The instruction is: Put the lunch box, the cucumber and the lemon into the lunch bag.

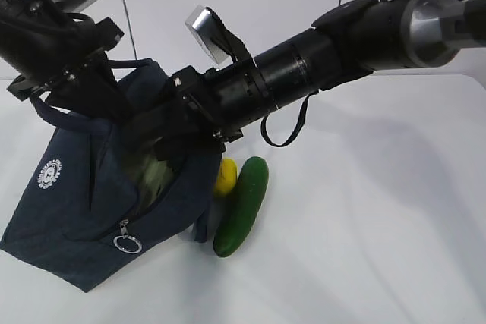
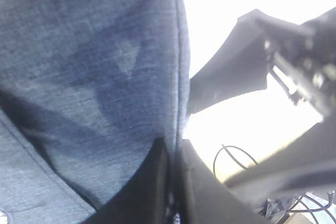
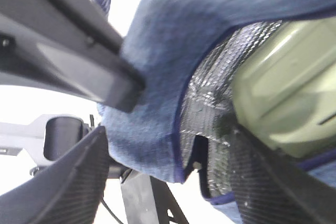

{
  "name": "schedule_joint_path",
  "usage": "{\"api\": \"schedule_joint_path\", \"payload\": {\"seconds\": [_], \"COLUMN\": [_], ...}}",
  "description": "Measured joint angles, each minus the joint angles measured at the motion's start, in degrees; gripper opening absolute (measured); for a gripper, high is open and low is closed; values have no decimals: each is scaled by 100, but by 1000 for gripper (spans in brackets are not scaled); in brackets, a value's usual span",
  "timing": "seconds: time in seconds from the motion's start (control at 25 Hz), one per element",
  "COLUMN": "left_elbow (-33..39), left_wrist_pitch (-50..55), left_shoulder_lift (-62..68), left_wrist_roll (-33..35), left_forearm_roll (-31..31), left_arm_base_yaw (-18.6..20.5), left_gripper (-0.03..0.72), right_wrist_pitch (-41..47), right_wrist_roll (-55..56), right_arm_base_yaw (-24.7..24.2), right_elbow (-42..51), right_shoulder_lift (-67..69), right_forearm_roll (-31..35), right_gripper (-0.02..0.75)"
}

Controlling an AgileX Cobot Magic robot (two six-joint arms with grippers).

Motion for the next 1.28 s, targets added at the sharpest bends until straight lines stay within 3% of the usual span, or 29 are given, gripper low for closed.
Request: {"api": "schedule_joint_path", "payload": {"seconds": [0.76,0.92,1.08,1.28], "left_elbow": [0,0,0,0], "left_wrist_pitch": [-26,-26,-36,-36], "left_shoulder_lift": [0,0,0,0], "left_wrist_roll": [0,3,24,45], "left_forearm_roll": [0,3,3,12], "left_arm_base_yaw": [-8,-8,-8,-8], "left_gripper": [3,3,3,3], "right_wrist_pitch": [122,122,63,-266], "right_wrist_roll": [215,512,1447,2125], "right_arm_base_yaw": [-441,-459,-459,-465], "right_elbow": [-9,-9,-12,-12], "right_shoulder_lift": [-89,-210,-432,-786], "right_forearm_roll": [-29,-692,-1906,-2464], "right_gripper": [516,516,515,515]}}
